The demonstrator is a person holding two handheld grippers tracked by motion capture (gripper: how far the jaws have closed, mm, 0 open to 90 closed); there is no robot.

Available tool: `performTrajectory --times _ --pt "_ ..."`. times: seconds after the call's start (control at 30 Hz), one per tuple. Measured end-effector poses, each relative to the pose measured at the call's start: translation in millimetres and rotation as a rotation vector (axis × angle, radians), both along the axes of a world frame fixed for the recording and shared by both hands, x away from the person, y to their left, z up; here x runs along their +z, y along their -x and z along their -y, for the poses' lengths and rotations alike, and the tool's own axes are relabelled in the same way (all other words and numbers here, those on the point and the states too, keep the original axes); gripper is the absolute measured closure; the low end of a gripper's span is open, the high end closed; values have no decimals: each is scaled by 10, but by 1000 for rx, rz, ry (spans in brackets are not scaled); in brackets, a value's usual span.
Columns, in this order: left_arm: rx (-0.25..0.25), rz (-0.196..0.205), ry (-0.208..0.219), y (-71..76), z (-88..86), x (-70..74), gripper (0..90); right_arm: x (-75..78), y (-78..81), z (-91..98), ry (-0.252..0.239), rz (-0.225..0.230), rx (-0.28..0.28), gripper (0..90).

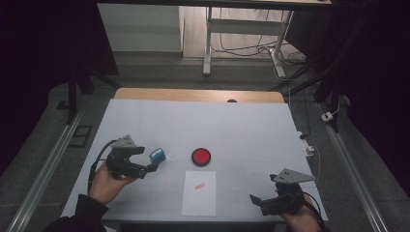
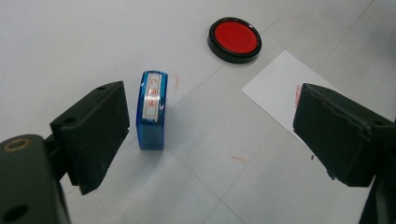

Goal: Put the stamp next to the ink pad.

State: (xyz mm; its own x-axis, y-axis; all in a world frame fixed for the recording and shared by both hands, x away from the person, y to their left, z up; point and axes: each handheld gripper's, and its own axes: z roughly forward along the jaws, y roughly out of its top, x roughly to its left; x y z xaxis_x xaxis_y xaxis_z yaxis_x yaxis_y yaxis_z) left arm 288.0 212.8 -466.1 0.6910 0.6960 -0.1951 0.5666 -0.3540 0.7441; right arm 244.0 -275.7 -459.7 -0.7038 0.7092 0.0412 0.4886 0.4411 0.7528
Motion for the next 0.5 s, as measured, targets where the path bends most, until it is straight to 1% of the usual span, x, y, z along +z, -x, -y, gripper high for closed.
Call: performTrajectory --times 0.23,0.27,0.3,0.33,0.43,0.5 --pt "21 10 15 181 -69 49 78 3 0 17 -10 -1 -5 0" --pt "17 11 15 207 -84 54 77 3 -3 15 -11 -2 -4 0" --pt "13 13 16 233 -96 58 71 2 -6 14 -8 -2 -3 0" --pt "21 14 17 260 -106 61 64 3 -10 15 -5 -6 1 0" --pt "24 10 25 333 -140 60 62 2 -14 15 -10 -7 -1 0" --pt "30 8 23 380 -160 56 58 3 -16 17 -11 -7 -2 0"
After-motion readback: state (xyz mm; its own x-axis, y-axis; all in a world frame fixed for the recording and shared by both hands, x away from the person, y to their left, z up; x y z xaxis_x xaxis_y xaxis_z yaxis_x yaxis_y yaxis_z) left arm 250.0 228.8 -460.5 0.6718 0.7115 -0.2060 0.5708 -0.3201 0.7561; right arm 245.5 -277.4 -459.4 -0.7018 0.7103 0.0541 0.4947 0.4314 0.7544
